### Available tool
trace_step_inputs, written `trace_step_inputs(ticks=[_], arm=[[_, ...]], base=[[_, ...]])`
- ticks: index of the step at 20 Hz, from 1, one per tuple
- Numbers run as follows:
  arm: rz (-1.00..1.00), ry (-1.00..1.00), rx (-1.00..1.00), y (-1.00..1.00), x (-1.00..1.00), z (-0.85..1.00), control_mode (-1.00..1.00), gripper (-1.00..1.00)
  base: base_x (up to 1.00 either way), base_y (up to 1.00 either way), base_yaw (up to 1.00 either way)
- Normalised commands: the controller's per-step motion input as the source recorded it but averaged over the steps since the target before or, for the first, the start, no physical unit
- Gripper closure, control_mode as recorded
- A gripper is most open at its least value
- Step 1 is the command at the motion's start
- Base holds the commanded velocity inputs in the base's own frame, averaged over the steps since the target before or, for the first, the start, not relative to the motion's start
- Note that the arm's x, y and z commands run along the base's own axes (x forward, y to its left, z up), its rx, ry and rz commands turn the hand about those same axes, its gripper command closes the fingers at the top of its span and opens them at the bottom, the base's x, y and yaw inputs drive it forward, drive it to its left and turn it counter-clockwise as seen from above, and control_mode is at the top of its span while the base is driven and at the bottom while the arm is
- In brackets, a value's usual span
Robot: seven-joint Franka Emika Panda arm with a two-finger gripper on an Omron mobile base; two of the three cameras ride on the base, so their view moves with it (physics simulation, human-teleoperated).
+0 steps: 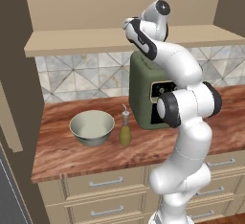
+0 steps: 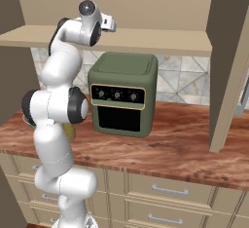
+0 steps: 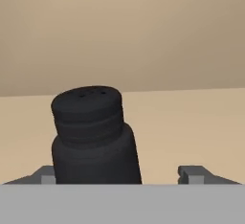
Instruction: Retrieve the bottle and the shaker from the cabinet and place them next to the mixing bowl on the counter. Then add garlic from the fridge to the mixing bowl.
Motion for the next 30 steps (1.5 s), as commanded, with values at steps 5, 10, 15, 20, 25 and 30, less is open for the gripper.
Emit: trace_step_inputs(ticks=[5,10,15,20,25,30], arm=[[0.0,0.0,0.0,0.0,0.0,0.0,-1.0,1.0],[0.02,0.0,0.0,0.0,-0.3,0.0,-1.0,1.0],[0.14,-0.01,0.0,-0.03,-0.98,0.0,-1.0,1.0],[0.22,-0.03,0.0,0.0,-1.0,-0.01,-1.0,1.0],[0.24,-0.07,0.0,0.0,-1.0,-0.09,-1.0,1.0],[0.26,-0.1,0.0,0.0,-1.0,-0.19,-1.0,1.0]], base=[[0.0,0.0,0.0],[0.0,0.0,0.0],[0.0,0.0,0.0],[0.0,0.0,0.0],[0.0,0.0,0.0],[0.0,0.0,0.0]])
